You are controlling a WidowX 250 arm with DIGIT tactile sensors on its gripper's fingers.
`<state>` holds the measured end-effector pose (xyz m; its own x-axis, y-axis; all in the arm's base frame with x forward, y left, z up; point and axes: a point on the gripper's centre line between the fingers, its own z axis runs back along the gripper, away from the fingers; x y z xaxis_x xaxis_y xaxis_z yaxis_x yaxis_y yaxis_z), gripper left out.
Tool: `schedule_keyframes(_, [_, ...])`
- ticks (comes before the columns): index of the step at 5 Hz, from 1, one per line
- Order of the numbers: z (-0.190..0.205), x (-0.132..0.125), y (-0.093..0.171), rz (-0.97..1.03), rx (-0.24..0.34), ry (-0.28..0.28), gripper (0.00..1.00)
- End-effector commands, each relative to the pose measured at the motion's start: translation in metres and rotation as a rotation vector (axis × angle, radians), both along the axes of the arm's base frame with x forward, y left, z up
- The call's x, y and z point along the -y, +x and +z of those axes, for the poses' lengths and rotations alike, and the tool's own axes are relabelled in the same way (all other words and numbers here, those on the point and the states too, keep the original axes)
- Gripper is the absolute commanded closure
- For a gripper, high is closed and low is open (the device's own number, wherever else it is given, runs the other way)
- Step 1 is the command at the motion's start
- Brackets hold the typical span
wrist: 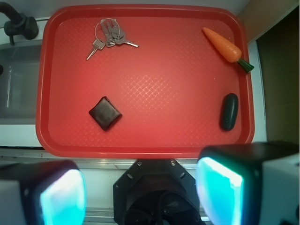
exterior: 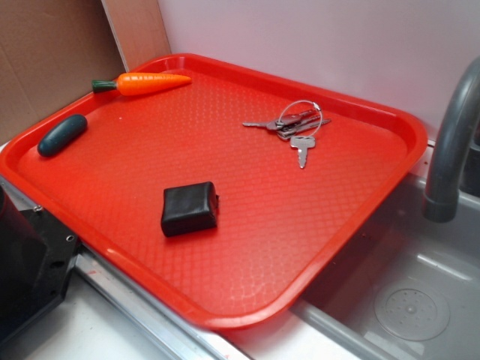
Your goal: Grab the carrot.
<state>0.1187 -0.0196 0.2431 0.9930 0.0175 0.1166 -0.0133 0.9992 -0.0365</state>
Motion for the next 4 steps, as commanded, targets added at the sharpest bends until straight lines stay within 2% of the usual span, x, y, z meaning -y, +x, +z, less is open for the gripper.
schedule_keyframes(1, [0.000,0.000,0.000,0.000,0.000,0.000,0.00])
schedule_keyframes(2, [-0.050,-0.050,0.050,-0.037,-0.034,0.125,0.00])
schedule_keyframes(3, [-0.070,-0.085,0.072,-0.126,-0.009,0.185,0.00])
schedule_keyframes(4, [-0.094,-0.096,0.104,-0.327,-0.003,0.278,0.00])
